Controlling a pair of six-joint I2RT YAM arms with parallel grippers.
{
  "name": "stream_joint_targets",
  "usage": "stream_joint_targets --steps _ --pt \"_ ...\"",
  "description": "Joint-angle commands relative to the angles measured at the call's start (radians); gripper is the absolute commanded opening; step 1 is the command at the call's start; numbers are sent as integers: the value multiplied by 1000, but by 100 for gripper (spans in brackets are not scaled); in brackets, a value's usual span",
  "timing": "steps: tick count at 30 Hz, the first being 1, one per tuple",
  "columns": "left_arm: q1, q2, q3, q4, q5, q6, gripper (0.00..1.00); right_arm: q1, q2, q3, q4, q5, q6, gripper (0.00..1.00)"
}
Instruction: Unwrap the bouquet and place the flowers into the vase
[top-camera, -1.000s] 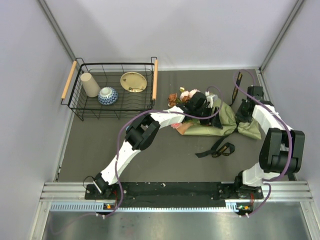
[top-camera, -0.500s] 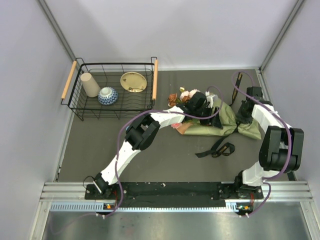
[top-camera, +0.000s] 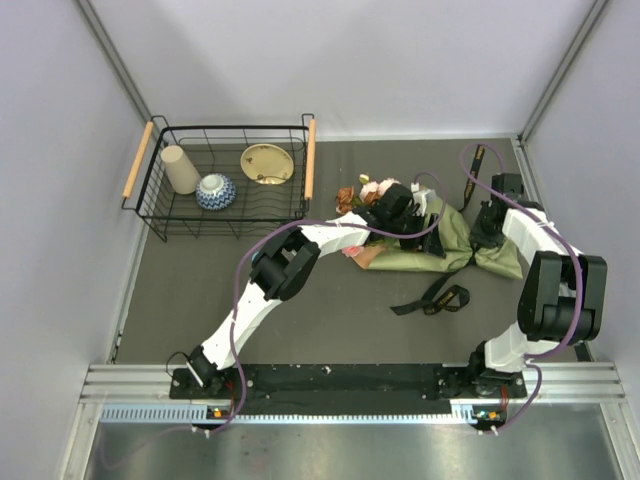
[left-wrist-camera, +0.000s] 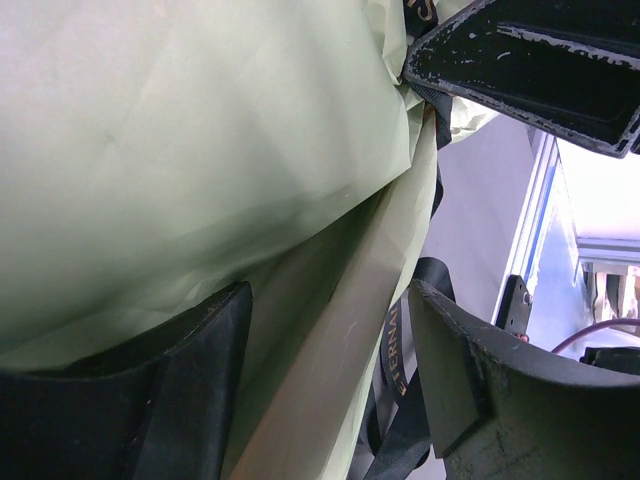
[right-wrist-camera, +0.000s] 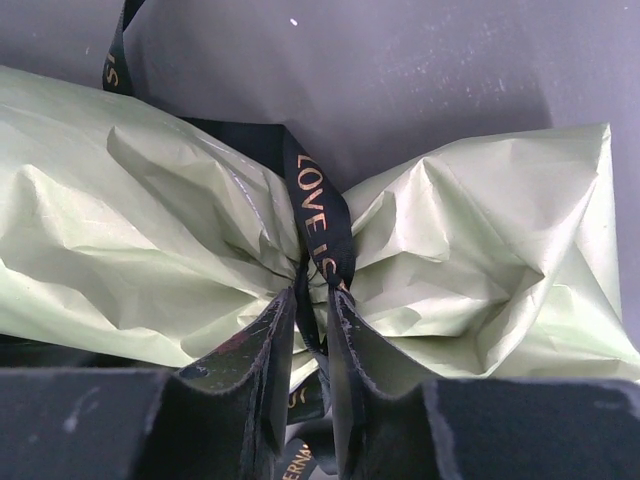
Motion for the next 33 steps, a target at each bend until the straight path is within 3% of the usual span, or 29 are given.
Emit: stream_joint_targets --steps 1,5,13,20,27,33 --pt "5 17 7 14 -13 10 70 16 -19 -14 -10 -46 0 19" --pt "7 22 7 13 -12 10 70 18 -44 -28 -10 -60 1 13" --pt "7 23 11 13 -13 8 70 19 -99 -69 -11 -66 4 24" --pt "5 31 19 13 -10 2 69 18 -82 -48 -10 -52 -3 13" --pt "7 32 19 2 -15 7 69 19 -58 -58 -14 6 1 18" --pt "7 31 19 1 -13 7 68 18 -49 -58 -8 20 6 11"
